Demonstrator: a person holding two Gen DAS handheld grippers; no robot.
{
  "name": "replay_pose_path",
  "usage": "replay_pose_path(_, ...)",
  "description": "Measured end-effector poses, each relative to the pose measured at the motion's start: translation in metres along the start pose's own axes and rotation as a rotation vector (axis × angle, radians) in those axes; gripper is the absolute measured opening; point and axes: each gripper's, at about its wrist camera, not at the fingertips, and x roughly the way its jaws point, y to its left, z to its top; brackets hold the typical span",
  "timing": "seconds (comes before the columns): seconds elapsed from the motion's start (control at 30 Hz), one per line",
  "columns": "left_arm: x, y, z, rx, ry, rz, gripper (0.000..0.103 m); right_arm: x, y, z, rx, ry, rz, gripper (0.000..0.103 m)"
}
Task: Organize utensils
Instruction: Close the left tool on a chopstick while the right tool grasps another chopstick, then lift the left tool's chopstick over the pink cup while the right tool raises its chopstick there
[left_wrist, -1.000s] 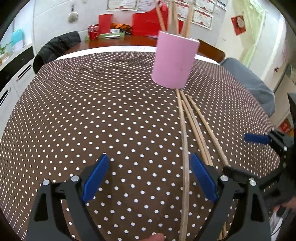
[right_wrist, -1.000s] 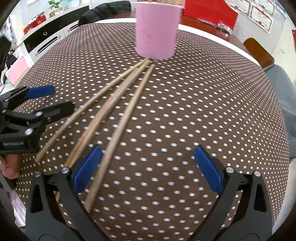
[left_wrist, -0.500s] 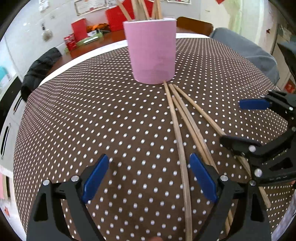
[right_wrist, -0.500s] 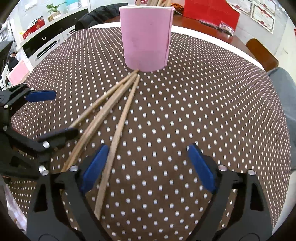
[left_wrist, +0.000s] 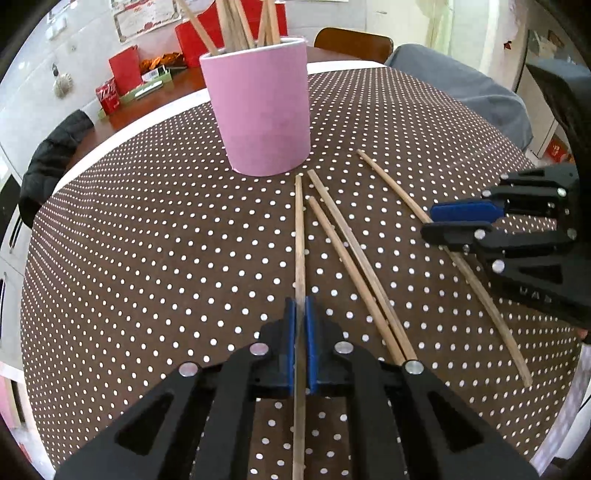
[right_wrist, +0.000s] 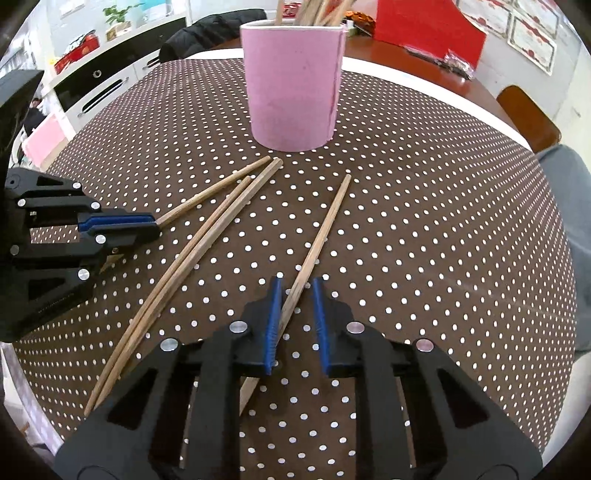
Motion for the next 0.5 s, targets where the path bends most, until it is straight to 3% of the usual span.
replay_pose_path(0.1,0.003,0.001,0.006,0.010,0.004,0.022,0.020,0.003,0.010,0.003,-0.015,-0.007,-0.032,0.019)
replay_pose_path(0.17,0.003,0.000,0.007,0.014,0.008,0.017,0.019,0.004,0.014,0.004,-0.017,-0.011,-0.033,0.013)
replay_pose_path(0.2,0.002,0.001,0.007,0.014,0.007,0.005,0.006,0.003,0.015,0.003,-0.018,-0.013,-0.015,0.010)
replay_pose_path(0.3,-0.002,-0.002,-0.001,0.006,-0.018,0.003,0.006,0.000,0.013,-0.003,0.006,-0.033,0.045,0.006)
replay_pose_path(0.5,-0.023,0.014,-0.030,-0.148,-0.107,-0.038,0.005,-0.022,-0.005,-0.025,0.099,-0.132,0.163,0.006)
